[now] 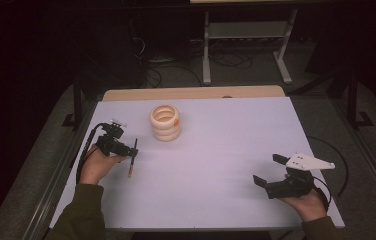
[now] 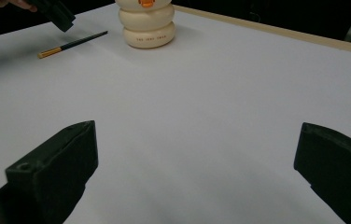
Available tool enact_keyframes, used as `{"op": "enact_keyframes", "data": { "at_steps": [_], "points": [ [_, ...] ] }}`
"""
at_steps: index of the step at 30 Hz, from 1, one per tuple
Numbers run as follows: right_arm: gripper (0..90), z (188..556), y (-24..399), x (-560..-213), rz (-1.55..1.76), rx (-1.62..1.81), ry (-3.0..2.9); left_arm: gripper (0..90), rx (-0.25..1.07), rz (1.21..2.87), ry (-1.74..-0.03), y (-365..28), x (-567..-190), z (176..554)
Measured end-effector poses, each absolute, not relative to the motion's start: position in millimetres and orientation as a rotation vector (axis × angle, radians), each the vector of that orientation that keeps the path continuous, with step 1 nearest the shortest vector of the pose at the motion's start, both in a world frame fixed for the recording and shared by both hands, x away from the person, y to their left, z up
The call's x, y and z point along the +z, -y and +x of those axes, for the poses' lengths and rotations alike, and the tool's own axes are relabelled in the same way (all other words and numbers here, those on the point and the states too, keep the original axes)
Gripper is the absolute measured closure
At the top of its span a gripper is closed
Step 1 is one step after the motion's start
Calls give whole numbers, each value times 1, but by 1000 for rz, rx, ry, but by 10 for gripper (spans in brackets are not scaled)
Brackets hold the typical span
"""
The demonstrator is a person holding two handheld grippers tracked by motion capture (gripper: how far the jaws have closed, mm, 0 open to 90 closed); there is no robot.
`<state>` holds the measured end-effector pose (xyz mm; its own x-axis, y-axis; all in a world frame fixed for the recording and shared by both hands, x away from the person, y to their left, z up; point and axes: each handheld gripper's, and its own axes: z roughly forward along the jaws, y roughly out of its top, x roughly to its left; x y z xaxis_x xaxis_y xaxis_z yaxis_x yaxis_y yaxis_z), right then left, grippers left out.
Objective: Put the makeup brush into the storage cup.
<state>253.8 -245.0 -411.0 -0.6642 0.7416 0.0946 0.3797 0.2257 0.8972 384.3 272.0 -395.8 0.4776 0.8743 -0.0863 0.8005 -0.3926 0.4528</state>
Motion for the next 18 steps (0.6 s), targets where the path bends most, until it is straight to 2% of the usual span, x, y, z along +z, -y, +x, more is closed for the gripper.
{"op": "enact_keyframes", "data": {
  "at_steps": [18],
  "points": [
    [0, 254, 245, -411, 1034, 1415, -2154, 574, 114, 2367, -1456, -268, -401, 383]
  ]
}}
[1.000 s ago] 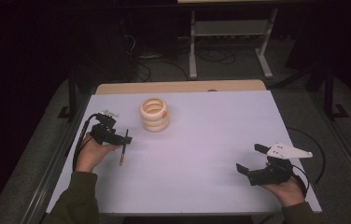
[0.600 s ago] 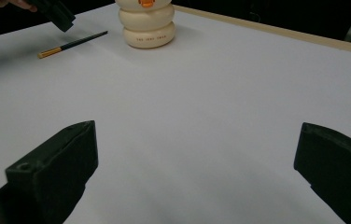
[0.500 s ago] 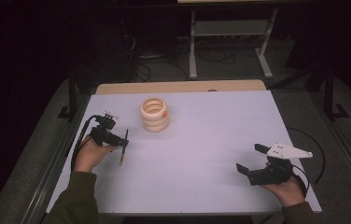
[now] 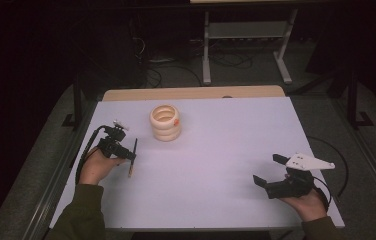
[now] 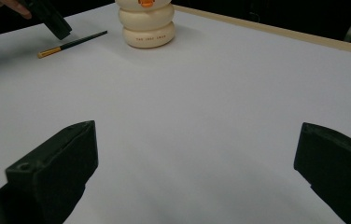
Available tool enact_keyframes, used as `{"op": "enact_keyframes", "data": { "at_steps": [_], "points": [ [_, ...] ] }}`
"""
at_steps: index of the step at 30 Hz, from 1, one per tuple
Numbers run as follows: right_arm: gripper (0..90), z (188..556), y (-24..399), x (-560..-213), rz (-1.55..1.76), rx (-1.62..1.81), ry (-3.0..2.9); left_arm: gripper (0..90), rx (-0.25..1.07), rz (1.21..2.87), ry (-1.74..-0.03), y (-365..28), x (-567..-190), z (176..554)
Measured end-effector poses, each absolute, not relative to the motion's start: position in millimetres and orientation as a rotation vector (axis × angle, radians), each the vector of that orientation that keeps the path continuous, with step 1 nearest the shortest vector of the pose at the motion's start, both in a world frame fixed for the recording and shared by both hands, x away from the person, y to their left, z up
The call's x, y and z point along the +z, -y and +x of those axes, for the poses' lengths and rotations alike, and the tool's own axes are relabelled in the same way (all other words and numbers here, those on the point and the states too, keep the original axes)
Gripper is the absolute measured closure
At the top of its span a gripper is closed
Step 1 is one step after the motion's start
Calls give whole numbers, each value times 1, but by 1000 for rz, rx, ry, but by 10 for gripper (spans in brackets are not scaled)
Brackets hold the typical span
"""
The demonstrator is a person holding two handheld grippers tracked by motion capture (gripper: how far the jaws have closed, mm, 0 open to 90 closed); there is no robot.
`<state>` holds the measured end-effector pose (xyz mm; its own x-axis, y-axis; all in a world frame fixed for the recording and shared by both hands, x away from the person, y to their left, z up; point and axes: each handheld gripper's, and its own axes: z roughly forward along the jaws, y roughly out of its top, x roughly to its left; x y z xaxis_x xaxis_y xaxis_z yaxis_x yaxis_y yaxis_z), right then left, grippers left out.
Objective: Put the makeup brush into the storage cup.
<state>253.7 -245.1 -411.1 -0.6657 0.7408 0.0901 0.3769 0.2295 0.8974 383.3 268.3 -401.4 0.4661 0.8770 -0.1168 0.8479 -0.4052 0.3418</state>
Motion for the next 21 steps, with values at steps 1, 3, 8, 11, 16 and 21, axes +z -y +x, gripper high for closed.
{"op": "enact_keyframes", "data": {
  "at_steps": [1, 3, 8, 11, 16, 21],
  "points": [
    [0, 254, 245, -411, 1035, 1415, -2152, 586, 108, 2371, -1456, -269, -402, 384],
    [0, 254, 245, -411, 1036, 1415, -2152, 598, 96, 2378, -1457, -268, -402, 383],
    [0, 254, 245, -411, 1034, 1413, -2154, 627, 83, 2402, -1459, -268, -404, 384],
    [0, 254, 245, -411, 1033, 1413, -2152, 638, 67, 2405, -1464, -267, -405, 383],
    [0, 254, 245, -411, 1035, 1414, -2150, 676, 52, 2419, -1460, -267, -407, 384],
    [0, 254, 246, -411, 1032, 1413, -2150, 691, 29, 2438, -1455, -267, -408, 383]
  ]
}}
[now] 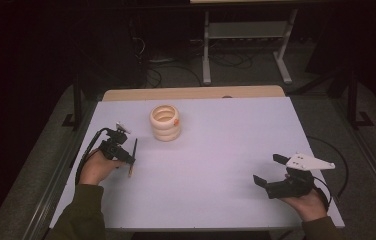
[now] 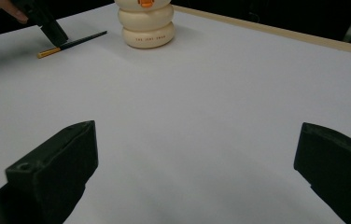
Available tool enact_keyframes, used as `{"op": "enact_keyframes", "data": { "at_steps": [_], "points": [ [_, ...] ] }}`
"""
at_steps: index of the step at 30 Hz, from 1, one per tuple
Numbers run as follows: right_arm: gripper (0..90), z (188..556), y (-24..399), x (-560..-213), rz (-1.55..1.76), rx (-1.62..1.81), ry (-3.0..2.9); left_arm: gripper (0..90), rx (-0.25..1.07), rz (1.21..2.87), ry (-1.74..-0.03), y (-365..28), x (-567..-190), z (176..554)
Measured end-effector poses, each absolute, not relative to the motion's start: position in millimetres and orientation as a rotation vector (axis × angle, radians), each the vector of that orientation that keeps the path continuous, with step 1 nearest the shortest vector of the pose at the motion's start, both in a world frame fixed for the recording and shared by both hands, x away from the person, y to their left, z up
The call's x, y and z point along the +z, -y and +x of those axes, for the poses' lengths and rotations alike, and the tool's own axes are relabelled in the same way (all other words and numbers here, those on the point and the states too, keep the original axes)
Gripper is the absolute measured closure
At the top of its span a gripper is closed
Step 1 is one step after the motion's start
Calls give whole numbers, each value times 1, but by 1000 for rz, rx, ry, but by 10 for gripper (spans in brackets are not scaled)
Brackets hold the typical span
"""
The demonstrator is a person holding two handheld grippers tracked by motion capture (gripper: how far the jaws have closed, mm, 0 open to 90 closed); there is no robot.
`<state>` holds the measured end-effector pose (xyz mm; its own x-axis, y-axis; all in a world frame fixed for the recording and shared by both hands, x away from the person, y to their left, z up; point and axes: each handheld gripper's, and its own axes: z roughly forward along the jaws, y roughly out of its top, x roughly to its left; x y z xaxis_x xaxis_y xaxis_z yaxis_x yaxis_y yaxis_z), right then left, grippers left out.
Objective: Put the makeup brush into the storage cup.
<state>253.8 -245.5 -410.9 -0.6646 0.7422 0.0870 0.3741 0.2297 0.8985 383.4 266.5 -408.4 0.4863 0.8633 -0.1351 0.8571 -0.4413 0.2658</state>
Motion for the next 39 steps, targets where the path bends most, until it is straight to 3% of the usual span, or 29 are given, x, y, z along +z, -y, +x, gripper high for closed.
{"op": "enact_keyframes", "data": {
  "at_steps": [39],
  "points": [
    [0, 254, 246, -411, 1034, 1412, -2149, 809, 27, 2493, -1449, -261, -414, 382]
  ]
}}
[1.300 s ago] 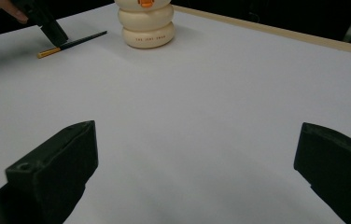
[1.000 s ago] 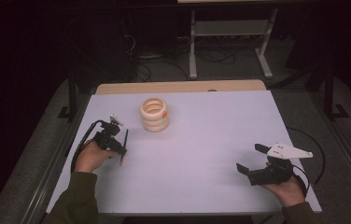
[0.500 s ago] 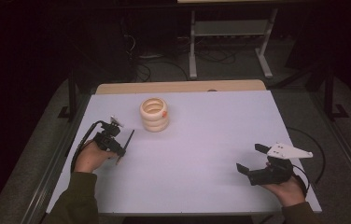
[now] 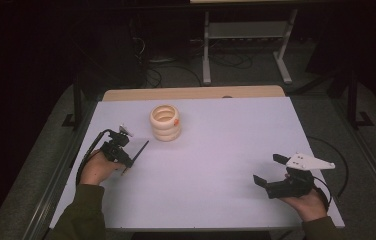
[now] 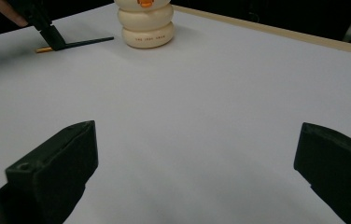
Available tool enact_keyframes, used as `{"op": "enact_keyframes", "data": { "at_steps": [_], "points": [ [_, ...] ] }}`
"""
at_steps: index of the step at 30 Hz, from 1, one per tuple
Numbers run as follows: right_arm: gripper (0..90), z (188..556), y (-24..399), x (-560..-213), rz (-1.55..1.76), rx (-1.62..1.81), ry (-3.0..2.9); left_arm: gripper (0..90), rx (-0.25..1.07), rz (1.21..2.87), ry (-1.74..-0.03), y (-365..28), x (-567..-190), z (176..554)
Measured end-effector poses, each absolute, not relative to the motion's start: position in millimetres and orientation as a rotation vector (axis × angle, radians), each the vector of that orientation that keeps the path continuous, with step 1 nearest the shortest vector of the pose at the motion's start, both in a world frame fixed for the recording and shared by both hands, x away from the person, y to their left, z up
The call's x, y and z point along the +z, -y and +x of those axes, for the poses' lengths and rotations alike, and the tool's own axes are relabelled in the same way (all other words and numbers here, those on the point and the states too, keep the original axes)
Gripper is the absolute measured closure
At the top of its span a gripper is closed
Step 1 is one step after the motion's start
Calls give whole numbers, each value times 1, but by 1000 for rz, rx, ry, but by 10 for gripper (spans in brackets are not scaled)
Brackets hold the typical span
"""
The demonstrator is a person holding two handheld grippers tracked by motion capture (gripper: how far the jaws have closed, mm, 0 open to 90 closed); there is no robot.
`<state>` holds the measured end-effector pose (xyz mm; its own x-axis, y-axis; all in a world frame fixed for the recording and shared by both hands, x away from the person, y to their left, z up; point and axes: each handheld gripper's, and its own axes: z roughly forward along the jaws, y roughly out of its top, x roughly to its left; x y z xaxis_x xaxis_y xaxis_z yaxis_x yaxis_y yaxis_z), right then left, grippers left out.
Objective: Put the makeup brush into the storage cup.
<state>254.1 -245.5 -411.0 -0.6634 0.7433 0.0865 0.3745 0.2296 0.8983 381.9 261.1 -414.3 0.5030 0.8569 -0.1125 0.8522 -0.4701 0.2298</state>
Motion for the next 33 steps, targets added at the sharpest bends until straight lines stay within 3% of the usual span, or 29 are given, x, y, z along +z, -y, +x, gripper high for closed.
{"op": "enact_keyframes", "data": {
  "at_steps": [33],
  "points": [
    [0, 254, 246, -411, 1039, 1416, -2146, 839, 26, 2526, -1321, -266, -415, 380]
  ]
}}
